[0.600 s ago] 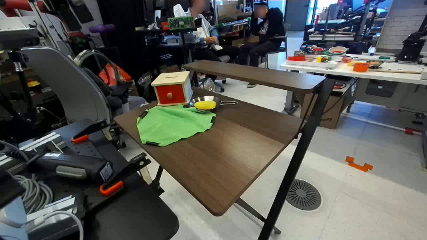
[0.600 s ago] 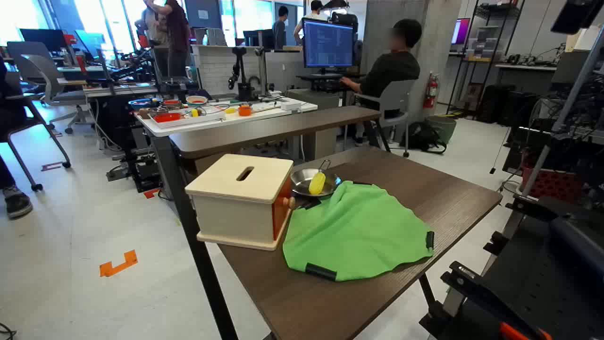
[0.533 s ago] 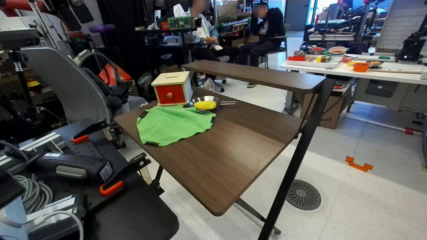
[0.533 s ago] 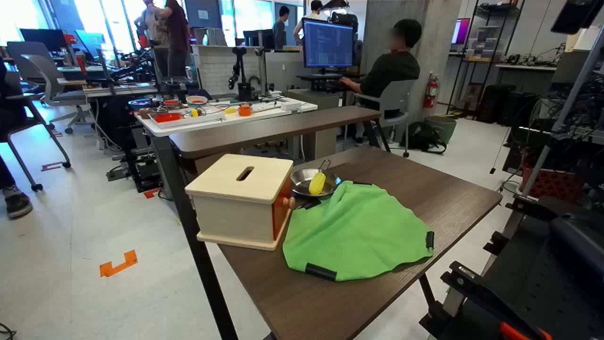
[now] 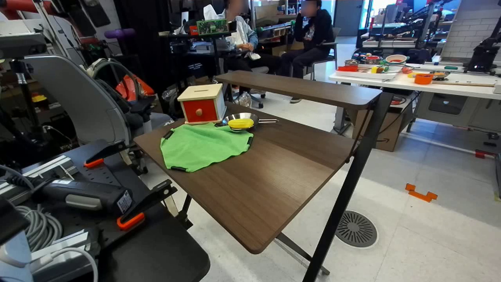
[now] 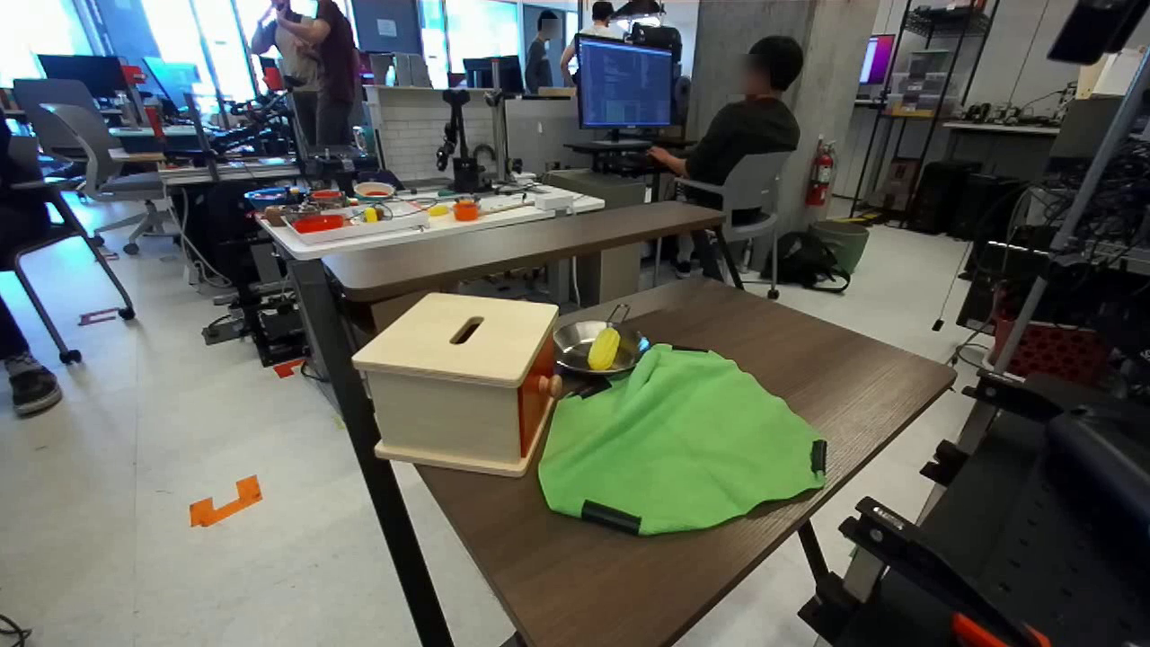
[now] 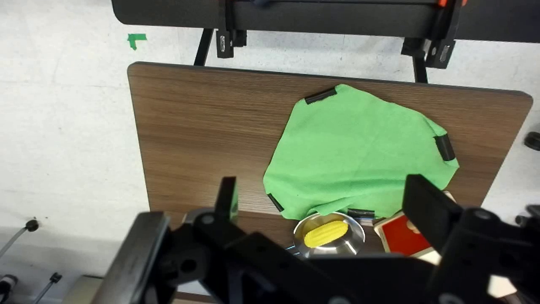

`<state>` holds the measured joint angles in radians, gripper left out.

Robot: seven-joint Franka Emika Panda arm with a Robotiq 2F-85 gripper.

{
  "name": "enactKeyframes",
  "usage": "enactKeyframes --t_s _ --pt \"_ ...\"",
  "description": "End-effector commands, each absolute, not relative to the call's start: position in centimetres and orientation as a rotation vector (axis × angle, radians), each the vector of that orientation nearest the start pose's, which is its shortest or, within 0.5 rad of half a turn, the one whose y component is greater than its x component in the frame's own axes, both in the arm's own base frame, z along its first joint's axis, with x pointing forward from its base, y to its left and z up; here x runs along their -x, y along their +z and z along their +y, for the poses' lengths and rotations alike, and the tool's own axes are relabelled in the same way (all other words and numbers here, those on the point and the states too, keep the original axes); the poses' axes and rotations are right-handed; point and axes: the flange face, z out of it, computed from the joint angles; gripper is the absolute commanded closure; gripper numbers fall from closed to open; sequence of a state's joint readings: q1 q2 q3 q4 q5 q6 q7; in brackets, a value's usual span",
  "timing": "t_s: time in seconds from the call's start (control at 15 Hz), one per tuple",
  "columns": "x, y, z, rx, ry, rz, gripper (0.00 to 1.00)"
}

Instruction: Open the chest drawer

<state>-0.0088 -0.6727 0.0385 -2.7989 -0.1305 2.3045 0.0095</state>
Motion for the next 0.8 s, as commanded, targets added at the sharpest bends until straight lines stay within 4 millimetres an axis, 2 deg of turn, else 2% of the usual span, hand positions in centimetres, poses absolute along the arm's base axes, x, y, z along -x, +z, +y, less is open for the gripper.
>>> enactKeyframes --t_s 0.0,0.27,0.6,0.73 --pt "-36.0 40.4 1.0 3.259 -0.397 -0.236 0.00" --pt "-39.3 37.9 1.4 3.202 -0.584 -0.380 0.00" --pt "-44.2 32.8 2.6 3.090 -0.712 -0.557 0.00" --pt "-46.1 30.6 4.0 3.046 -0.736 -0.626 0.00"
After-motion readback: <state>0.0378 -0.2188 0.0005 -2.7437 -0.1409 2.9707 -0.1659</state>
